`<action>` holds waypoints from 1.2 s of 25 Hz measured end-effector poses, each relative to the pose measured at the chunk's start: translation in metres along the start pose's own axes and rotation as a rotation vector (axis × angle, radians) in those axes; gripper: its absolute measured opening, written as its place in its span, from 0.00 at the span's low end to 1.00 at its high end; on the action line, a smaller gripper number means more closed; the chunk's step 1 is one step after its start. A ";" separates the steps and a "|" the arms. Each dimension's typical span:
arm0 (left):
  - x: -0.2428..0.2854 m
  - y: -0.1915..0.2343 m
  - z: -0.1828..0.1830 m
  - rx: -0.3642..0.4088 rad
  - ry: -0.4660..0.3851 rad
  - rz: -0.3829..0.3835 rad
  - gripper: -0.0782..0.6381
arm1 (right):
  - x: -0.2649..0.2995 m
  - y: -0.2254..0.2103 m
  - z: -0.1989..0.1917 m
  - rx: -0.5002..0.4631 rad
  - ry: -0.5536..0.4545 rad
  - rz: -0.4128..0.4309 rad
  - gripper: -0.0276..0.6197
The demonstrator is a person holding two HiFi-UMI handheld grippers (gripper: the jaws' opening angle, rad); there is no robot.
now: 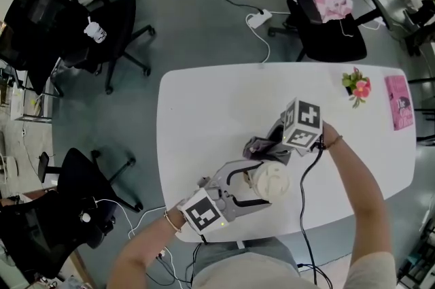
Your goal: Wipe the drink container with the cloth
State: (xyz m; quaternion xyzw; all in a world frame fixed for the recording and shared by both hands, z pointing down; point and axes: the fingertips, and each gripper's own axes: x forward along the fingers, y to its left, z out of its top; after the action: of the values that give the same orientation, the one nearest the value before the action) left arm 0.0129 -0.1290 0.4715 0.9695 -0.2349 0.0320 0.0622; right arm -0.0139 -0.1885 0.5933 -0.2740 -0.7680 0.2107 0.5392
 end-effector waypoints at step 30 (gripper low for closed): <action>0.000 0.000 0.003 0.009 -0.012 0.001 0.64 | 0.018 -0.020 -0.011 -0.002 -0.041 -0.177 0.15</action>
State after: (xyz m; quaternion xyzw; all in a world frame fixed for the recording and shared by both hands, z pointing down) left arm 0.0133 -0.1297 0.4688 0.9699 -0.2354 0.0274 0.0566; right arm -0.0121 -0.1916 0.6215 -0.2013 -0.8001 0.1672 0.5398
